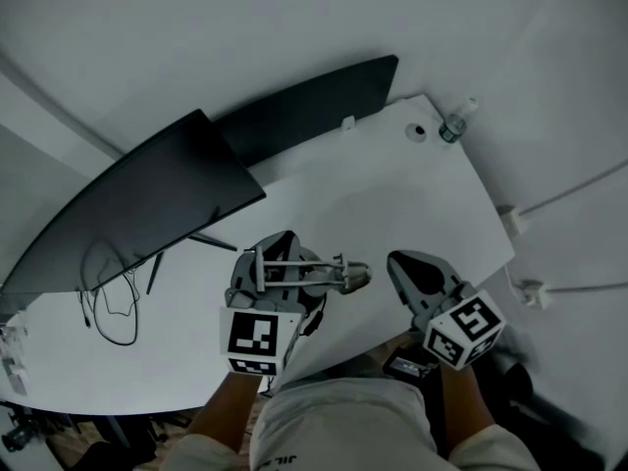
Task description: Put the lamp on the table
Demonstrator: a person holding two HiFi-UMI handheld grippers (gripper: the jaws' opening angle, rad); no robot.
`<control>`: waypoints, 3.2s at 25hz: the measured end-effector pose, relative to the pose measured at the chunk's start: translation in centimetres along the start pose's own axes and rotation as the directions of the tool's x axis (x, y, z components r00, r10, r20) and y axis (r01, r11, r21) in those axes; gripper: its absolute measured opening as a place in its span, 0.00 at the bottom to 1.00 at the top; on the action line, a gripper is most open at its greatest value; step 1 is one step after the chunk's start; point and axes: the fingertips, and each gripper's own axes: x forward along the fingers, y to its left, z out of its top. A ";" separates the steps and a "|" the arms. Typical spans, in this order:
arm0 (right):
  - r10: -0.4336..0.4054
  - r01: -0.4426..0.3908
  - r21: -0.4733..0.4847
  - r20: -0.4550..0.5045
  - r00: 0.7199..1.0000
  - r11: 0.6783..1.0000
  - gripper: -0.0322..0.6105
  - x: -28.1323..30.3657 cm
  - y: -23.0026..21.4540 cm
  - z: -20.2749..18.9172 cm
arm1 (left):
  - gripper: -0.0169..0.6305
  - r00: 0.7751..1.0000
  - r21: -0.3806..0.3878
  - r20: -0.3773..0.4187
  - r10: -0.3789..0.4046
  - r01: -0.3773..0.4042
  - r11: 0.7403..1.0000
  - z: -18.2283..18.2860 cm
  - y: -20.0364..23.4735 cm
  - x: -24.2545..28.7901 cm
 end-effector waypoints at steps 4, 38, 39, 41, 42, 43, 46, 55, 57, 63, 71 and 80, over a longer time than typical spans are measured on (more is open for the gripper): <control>-0.003 0.003 -0.006 -0.020 1.000 1.000 0.10 0.6 -0.1 -0.6 | 0.03 1.000 -0.008 0.003 0.003 -0.003 1.000 -0.1 0.5 0.9; -0.031 0.034 0.064 -0.056 0.998 0.997 0.10 2.6 -3.4 -3.1 | 0.03 1.000 -0.005 -0.013 -0.008 0.008 1.000 -4.2 1.4 8.7; -0.031 0.034 0.065 -0.058 0.998 0.997 0.10 2.6 -3.4 -3.2 | 0.03 1.000 -0.004 -0.014 -0.009 0.009 1.000 -4.3 1.4 8.9; -0.030 0.034 0.066 -0.060 0.998 0.997 0.10 2.6 -3.5 -3.2 | 0.03 1.000 -0.001 -0.015 -0.013 0.013 1.000 -4.4 1.4 9.2; -0.030 0.034 0.067 -0.062 0.998 0.997 0.10 2.6 -3.6 -3.3 | 0.03 1.000 0.000 -0.014 -0.016 0.016 1.000 -4.5 1.4 9.3; -0.031 0.035 0.068 -0.063 0.998 0.997 0.10 2.6 -3.7 -3.3 | 0.03 1.000 0.001 -0.013 -0.019 0.019 1.000 -4.5 1.4 9.5; -0.031 0.036 0.073 -0.066 0.997 0.997 0.10 2.6 -4.1 -3.6 | 0.03 1.000 0.007 -0.011 -0.024 0.024 1.000 -4.6 1.2 10.1; -0.030 0.035 0.080 -0.074 0.997 0.996 0.10 2.5 -4.4 -4.1 | 0.03 0.999 0.017 -0.002 -0.032 0.032 0.999 -4.9 0.9 11.1; -0.031 0.037 0.081 -0.076 0.997 0.996 0.10 2.5 -4.4 -4.2 | 0.03 0.999 0.018 0.000 -0.034 0.034 0.999 -4.9 0.9 11.2; -0.035 0.042 0.085 -0.076 0.996 0.996 0.10 2.3 -4.6 -4.2 | 0.03 0.999 0.024 0.002 -0.046 0.046 0.999 -5.0 0.7 11.5; -0.039 0.046 0.088 -0.080 0.996 0.995 0.10 2.4 -4.6 -4.3 | 0.03 0.999 0.021 -0.012 -0.048 0.048 0.999 -5.7 0.7 11.8; -0.036 0.043 0.088 -0.078 0.996 0.995 0.10 2.6 -4.6 -4.3 | 0.03 0.998 0.052 -0.011 -0.055 0.055 0.997 -6.1 -0.1 11.7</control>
